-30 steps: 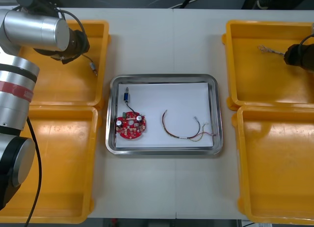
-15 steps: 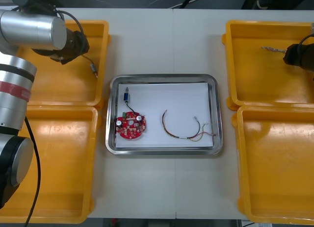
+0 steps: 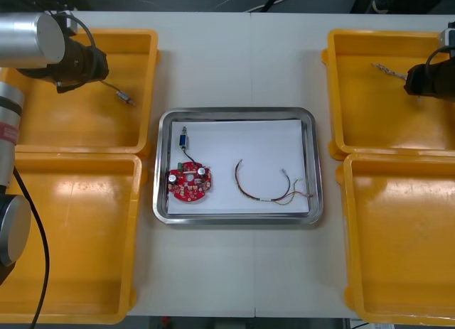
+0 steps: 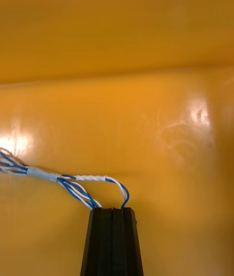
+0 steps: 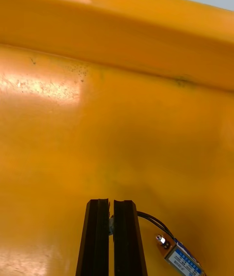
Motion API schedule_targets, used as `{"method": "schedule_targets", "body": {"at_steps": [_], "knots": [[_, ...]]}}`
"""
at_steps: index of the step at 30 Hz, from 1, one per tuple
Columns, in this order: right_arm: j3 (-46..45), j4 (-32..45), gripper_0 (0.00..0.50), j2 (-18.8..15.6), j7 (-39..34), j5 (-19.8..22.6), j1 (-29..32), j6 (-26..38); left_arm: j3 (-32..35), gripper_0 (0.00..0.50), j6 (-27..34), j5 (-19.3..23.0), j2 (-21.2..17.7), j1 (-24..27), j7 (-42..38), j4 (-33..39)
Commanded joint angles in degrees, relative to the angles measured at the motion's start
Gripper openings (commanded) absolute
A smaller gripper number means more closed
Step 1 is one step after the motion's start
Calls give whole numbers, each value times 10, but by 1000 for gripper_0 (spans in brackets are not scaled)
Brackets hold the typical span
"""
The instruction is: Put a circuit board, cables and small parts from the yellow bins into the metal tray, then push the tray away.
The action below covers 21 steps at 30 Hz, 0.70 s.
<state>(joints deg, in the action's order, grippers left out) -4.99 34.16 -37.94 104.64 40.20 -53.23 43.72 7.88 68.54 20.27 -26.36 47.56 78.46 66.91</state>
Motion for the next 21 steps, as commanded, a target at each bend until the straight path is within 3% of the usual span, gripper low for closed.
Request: {"method": "schedule_targets", "body": {"at_steps": [1,6,15,21], "knots": [[-47,49,0,0,-7,-35,-14,51,18,0,4,5,-33,-9,21,11],[-72,72,0,-1,-3,-38,-14,101,29,0,5,6,-44,-15,52,11],[-75,88,0,-1,-4,-39,-14,113,47,0,8,13,-60,-31,80,12],[-101,136,0,-1,-9,-82,-14,191,59,0,8,15,-70,-42,95,17]]}}
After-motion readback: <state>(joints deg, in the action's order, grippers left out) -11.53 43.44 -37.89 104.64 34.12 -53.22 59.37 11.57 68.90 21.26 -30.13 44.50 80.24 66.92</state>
